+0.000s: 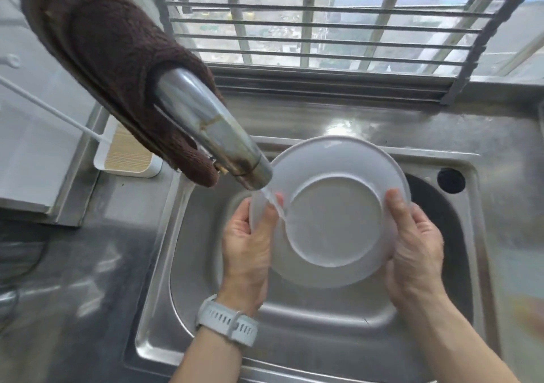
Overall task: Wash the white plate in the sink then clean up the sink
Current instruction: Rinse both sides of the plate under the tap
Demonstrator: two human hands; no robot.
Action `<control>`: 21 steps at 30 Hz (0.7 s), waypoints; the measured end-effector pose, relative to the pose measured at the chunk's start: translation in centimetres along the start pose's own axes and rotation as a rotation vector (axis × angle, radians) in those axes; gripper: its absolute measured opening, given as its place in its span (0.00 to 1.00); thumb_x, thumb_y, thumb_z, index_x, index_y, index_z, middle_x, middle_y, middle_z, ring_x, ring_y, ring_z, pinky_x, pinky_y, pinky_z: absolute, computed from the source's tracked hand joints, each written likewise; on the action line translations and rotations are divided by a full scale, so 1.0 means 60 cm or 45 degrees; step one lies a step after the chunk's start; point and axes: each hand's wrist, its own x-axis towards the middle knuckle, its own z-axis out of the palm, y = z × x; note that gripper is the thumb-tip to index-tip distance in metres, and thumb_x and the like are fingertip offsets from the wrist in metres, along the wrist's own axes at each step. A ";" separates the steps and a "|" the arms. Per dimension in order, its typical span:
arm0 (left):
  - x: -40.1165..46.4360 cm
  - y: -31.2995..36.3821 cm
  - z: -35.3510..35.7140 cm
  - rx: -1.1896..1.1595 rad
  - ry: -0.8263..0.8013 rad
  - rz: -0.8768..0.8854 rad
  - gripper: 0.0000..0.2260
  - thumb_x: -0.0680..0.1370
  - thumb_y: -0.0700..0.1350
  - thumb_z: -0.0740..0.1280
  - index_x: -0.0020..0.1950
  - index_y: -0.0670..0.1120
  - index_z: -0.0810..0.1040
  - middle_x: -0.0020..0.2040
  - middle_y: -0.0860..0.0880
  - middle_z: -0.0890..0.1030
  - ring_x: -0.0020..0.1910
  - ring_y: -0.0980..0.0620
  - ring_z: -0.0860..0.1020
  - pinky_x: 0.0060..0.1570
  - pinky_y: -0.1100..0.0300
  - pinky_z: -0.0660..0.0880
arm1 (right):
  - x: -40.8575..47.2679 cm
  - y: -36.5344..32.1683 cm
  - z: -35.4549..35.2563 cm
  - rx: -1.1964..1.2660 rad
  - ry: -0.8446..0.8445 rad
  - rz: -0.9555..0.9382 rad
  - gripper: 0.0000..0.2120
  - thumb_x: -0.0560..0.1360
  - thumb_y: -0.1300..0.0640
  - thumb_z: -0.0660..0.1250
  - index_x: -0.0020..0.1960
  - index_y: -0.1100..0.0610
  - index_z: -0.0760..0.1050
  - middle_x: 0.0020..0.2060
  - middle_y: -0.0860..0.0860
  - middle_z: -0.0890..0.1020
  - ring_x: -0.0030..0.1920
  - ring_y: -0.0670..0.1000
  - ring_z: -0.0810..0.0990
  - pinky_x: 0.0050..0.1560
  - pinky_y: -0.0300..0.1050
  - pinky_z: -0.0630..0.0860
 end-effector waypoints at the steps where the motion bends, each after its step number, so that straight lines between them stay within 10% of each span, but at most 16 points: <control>1: -0.007 0.001 -0.014 -0.019 -0.091 0.007 0.12 0.72 0.46 0.77 0.56 0.50 0.85 0.55 0.44 0.88 0.54 0.45 0.85 0.57 0.49 0.83 | 0.008 0.012 0.007 0.046 0.002 0.075 0.13 0.74 0.48 0.72 0.51 0.58 0.81 0.42 0.52 0.86 0.41 0.52 0.84 0.44 0.48 0.83; 6: -0.057 0.018 -0.070 0.077 -0.104 0.086 0.29 0.57 0.54 0.87 0.57 0.58 0.86 0.55 0.50 0.89 0.53 0.53 0.87 0.50 0.58 0.84 | 0.010 0.060 0.080 -0.009 -0.139 0.378 0.23 0.74 0.41 0.72 0.55 0.61 0.83 0.48 0.58 0.87 0.51 0.62 0.86 0.54 0.61 0.82; 9: -0.075 0.031 -0.089 0.318 0.216 0.270 0.17 0.68 0.55 0.79 0.56 0.61 0.84 0.53 0.62 0.87 0.51 0.65 0.85 0.49 0.64 0.82 | 0.006 0.084 0.125 -0.291 -0.286 0.523 0.32 0.68 0.29 0.70 0.50 0.58 0.85 0.44 0.53 0.88 0.50 0.60 0.86 0.56 0.61 0.81; 14: -0.089 0.041 -0.103 0.625 0.385 0.287 0.16 0.76 0.69 0.68 0.58 0.63 0.79 0.51 0.62 0.85 0.56 0.59 0.82 0.50 0.55 0.76 | 0.013 0.081 0.137 -0.754 -0.396 0.578 0.48 0.58 0.16 0.56 0.53 0.54 0.84 0.49 0.49 0.87 0.51 0.55 0.84 0.60 0.55 0.78; 21: -0.063 -0.011 -0.065 0.430 0.356 -0.064 0.23 0.76 0.69 0.63 0.59 0.56 0.83 0.52 0.58 0.88 0.54 0.57 0.86 0.60 0.48 0.81 | -0.003 -0.017 0.046 -0.765 -0.181 0.106 0.25 0.69 0.34 0.70 0.44 0.58 0.82 0.39 0.52 0.86 0.43 0.57 0.86 0.48 0.58 0.83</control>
